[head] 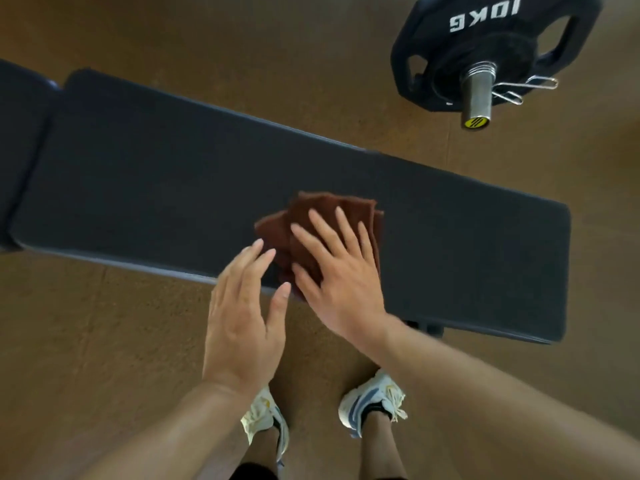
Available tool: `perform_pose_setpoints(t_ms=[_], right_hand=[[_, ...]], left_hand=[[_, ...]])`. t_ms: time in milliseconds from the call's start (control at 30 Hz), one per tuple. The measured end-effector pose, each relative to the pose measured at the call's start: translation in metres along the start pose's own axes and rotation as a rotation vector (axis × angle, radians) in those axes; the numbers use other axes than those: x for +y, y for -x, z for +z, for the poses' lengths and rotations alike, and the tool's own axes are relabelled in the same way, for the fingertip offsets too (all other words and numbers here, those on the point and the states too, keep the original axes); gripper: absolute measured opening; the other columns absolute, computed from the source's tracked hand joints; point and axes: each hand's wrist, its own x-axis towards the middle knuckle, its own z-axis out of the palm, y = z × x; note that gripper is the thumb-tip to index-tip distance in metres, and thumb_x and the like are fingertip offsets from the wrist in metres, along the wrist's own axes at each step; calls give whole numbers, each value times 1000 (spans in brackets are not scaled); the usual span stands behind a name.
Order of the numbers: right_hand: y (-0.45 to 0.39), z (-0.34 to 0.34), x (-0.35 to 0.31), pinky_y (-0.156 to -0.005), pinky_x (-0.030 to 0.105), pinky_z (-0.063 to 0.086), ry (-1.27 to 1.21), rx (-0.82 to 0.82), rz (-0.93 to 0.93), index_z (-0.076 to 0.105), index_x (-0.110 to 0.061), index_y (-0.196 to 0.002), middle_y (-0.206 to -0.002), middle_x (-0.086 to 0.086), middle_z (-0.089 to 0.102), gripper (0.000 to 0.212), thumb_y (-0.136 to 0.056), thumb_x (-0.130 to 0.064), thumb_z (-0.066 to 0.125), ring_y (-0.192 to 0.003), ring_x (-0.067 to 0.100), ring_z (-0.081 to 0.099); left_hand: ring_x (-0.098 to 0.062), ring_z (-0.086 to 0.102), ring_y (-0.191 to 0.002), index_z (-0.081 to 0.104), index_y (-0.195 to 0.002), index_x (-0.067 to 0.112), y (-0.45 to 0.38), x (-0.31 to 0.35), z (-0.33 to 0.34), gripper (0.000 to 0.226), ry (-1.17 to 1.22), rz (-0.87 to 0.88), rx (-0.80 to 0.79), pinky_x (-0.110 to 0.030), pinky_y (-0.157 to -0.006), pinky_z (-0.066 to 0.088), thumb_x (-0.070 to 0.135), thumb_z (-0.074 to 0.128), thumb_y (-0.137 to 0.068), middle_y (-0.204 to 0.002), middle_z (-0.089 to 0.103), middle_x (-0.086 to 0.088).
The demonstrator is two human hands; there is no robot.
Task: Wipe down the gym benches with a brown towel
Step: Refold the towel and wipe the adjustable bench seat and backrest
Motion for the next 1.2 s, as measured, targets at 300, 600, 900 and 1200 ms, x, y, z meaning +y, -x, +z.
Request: perform_pose_setpoints(t_ms=[300,600,900,1200], right_hand=[[56,-45,123,-130,52,-8,-49,-12,478,14,-49,-163,-174,-19,0,65,-101,-63,30,-161,15,-16],[51,-63,193,-130,51,-8,-94,135,576,14,-44,-164,-175,-13,3,66,-102,-57,33,-161,16,-15],[81,-71,223,-128,56,-12,-126,52,560,7,-50,-163,-175,-12,-6,70,-97,-64,25,-159,21,-24],[15,-119,338,-118,52,34,-259,238,716,37,-43,-156,-169,-3,28,61,-99,-63,38,-155,26,26]], left_hand=[[-8,22,-153,36,-154,26,-21,97,50,60,-7,106,-206,-30,-123,22,32,59,-99,-164,29,8],[-10,-17,-155,2,-161,34,-46,181,114,105,-254,121,-464,-49,-127,6,18,75,-88,-170,-11,10],[-3,-4,-155,21,-159,31,-56,253,179,82,-45,99,-456,-51,-127,17,-1,55,-91,-169,10,11],[-27,-27,-153,-16,-158,36,-97,282,228,144,-594,-12,-721,-77,-113,13,37,94,-66,-166,-28,6]])
